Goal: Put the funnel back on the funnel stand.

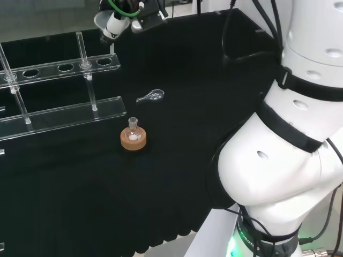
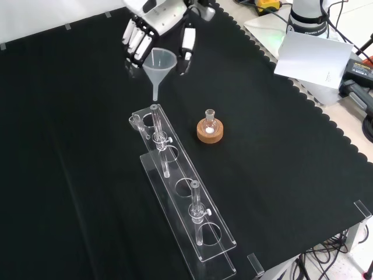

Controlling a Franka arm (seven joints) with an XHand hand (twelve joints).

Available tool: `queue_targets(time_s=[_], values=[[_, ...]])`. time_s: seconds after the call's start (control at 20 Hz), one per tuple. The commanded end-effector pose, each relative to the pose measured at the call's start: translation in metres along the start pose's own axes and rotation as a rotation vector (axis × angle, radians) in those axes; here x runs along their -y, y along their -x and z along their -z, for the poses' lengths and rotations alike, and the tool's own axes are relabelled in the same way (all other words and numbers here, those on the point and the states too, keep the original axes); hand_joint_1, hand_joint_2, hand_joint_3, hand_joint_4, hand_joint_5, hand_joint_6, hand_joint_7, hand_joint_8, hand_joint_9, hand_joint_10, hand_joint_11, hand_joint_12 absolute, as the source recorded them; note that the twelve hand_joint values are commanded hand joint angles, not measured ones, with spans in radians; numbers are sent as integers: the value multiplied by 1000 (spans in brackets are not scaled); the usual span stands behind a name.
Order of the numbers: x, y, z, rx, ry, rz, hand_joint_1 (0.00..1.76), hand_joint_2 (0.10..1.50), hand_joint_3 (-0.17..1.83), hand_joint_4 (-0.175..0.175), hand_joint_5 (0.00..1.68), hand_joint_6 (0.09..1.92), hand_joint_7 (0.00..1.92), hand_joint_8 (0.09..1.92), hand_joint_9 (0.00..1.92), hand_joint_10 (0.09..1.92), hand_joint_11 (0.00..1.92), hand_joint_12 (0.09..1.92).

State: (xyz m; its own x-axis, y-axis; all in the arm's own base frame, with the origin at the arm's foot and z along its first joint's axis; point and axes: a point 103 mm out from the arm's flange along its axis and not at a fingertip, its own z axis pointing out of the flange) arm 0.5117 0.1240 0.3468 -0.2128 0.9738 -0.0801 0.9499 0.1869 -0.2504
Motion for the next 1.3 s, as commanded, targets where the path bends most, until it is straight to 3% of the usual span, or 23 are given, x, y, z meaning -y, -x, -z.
queue_targets(time_s=[0.05, 1.3], values=[[-26, -4, -4, 10, -7, 38, 841, 996, -175, -4, 649, 552, 517, 647, 832, 450, 610, 1223], [-55, -27, -46, 33, -106, 46, 842, 995, -175, -5, 629, 568, 484, 647, 807, 447, 593, 1227]])
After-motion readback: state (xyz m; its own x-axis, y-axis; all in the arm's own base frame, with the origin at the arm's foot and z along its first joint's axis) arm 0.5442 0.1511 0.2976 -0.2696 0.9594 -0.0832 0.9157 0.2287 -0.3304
